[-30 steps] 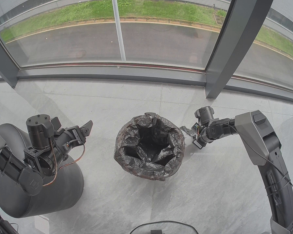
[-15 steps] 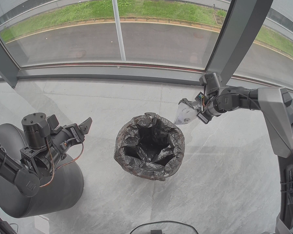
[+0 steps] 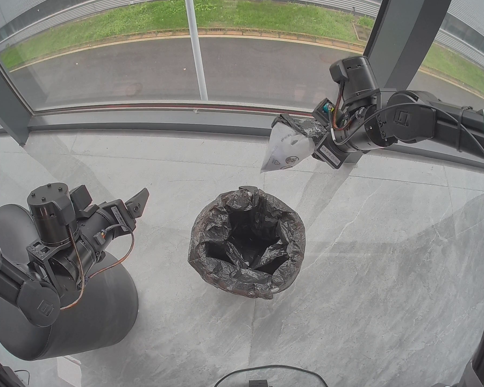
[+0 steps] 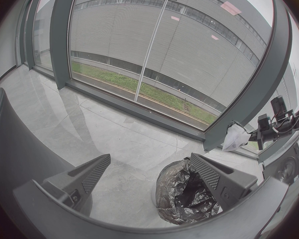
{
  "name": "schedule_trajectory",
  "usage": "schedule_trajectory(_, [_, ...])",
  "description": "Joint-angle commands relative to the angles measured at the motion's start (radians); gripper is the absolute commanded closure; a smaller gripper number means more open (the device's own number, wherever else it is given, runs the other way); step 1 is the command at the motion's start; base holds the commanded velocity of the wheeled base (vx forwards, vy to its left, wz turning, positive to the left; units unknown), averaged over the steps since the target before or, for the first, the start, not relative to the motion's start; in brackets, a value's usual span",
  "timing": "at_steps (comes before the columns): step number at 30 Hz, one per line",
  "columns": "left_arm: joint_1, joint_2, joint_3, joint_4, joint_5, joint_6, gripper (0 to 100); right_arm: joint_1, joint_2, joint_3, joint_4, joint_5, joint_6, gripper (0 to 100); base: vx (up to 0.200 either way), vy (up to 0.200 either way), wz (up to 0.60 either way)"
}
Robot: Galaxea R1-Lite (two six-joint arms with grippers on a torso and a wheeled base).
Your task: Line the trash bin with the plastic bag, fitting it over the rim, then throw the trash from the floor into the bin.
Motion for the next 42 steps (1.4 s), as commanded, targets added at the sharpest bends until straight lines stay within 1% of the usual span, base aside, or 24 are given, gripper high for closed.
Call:
schedule_trajectory(1, [0.0,-0.005,-0.001,0.0,0.001,0.001,0,0.122,-0.078,0.0,0.064,0.001,0.009,100,0.0,0.0,0.0])
schedule_trajectory(2, [0.0,-0.005,-0.001,0.0,0.001,0.001,0,0.122,-0.078,0.0,0.064,0.001,0.009,100,0.0,0.0,0.0])
schedule_trajectory(3, [0.0,-0.007,-0.001,0.0,0.001,0.001,0,0.149,-0.077,0.0,0.109,0.001,0.018,100,0.0,0.0,0.0])
schedule_trajectory(9, [0.0,-0.022,0.003,-0.01,0.001,0.001,0,0.211,-0.035,0.0,0.225,-0.001,0.035,100,0.0,0.0,0.0])
schedule_trajectory(11, [0.0,-0.024,0.003,-0.013,0.001,0.001,0,0.217,-0.026,0.0,0.25,-0.001,0.038,100,0.0,0.0,0.0])
schedule_trajectory(12, [0.001,-0.024,0.003,-0.014,0.001,0.001,0,0.223,-0.001,0.0,0.314,-0.001,0.049,100,0.0,0.0,0.0])
schedule_trajectory(13, [0.0,-0.025,0.003,-0.014,0.001,0.001,0,0.225,0.003,0.0,0.322,-0.001,0.05,100,0.0,0.0,0.0])
schedule_trajectory(14, [0.0,-0.025,0.003,-0.014,0.001,0.001,0,0.231,0.029,0.0,0.351,-0.001,0.075,100,0.0,0.0,0.0])
schedule_trajectory(18, [0.0,-0.024,0.008,-0.014,0.001,0.002,0,0.235,0.078,0.0,0.366,-0.003,0.157,100,0.0,0.0,0.0])
schedule_trajectory(23, [0.0,-0.018,0.008,-0.014,-0.001,0.001,0,0.215,0.106,0.0,0.44,-0.004,0.317,100,0.0,0.0,0.0])
schedule_trajectory(24, [0.0,-0.018,0.008,-0.014,-0.001,0.002,0,0.215,0.106,0.0,0.442,-0.004,0.323,100,0.0,0.0,0.0])
schedule_trajectory(25, [0.0,-0.012,0.008,-0.014,-0.001,0.001,0,0.209,0.121,0.0,0.435,-0.001,0.372,100,0.0,0.0,0.0])
schedule_trajectory(26, [0.0,-0.01,0.008,-0.014,-0.001,0.001,0,0.206,0.126,0.0,0.423,0.007,0.397,100,0.0,0.0,0.0])
schedule_trajectory(30, [0.0,-0.001,0.008,-0.014,-0.001,0.001,0,0.206,0.158,0.0,0.328,0.007,0.455,100,0.0,0.0,0.0])
schedule_trajectory(31, [0.0,-0.001,0.008,-0.014,-0.001,0.001,0,0.206,0.16,0.0,0.323,0.007,0.458,100,0.0,0.0,0.0])
schedule_trajectory(32, [0.0,0.002,0.008,-0.014,-0.001,0.001,0,0.211,0.172,0.0,0.274,0.007,0.486,100,0.0,0.0,0.0])
schedule_trajectory(35, [0.0,0.004,0.008,-0.014,-0.001,0.001,0,0.22,0.184,0.0,0.231,0.008,0.51,100,0.0,0.0,0.0])
schedule_trajectory(36, [-0.002,0.01,0.008,-0.014,-0.001,0.001,0,0.231,0.198,0.0,0.205,0.007,0.53,100,0.0,0.0,0.0])
schedule_trajectory(38, [0.0,0.011,0.008,-0.014,-0.001,0.001,0,0.235,0.203,0.0,0.193,0.005,0.541,100,0.0,0.0,0.0])
schedule_trajectory(42, [-0.002,0.013,0.008,-0.014,-0.001,0.001,0,0.255,0.21,0.0,0.192,0.001,0.612,100,0.0,0.0,0.0])
